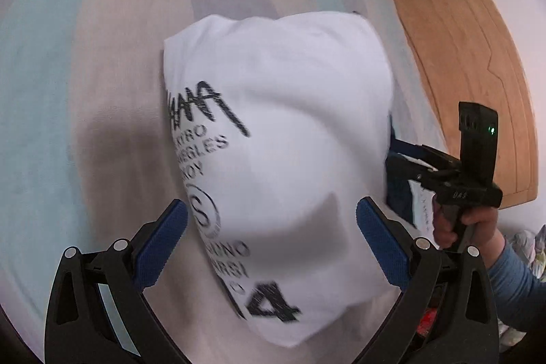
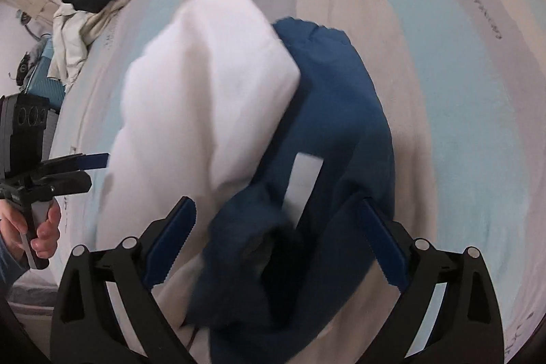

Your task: Fold large clothes

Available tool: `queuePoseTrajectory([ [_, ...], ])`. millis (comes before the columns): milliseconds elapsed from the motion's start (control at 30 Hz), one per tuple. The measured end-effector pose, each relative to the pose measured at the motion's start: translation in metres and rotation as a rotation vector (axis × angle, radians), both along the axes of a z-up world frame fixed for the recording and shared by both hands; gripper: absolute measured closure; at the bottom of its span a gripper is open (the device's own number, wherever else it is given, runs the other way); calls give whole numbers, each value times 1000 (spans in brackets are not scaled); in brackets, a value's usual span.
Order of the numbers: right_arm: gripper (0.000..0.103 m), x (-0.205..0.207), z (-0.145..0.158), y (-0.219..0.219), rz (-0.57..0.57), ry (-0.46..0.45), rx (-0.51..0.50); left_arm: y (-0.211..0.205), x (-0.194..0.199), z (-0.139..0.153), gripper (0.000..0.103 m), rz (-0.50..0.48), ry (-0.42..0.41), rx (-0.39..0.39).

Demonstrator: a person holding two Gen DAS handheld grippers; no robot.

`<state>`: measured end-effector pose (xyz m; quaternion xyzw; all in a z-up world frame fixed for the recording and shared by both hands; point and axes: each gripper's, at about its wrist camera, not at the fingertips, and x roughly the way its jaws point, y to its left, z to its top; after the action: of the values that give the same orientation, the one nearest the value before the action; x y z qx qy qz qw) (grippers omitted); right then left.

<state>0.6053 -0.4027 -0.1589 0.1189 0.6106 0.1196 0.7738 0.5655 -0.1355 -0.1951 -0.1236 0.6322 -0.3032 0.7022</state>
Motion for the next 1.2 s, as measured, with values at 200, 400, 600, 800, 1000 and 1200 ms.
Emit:
queuePoseTrajectory([
  [200,11,5,-27,-14,-30,71,45,3,5,-32,5,-8,46,-15],
  [400,11,6,-54,-7,38,122,47,-2,20,-48,5,-34,54,-62],
  [600,6,6,-65,-10,28,138,113,-5,28,-69,5,-49,105,-160],
  [800,7,-1,-67,-18,19,177,312,-16,32,-73,5,-76,103,-175],
  [1000,8,-4,-50,-24,45,127,239,-29,33,-69,5,-134,93,-166],
  [1200,10,1,-58,-34,16,165,249,-22,34,-77,5,-150,109,-178],
])
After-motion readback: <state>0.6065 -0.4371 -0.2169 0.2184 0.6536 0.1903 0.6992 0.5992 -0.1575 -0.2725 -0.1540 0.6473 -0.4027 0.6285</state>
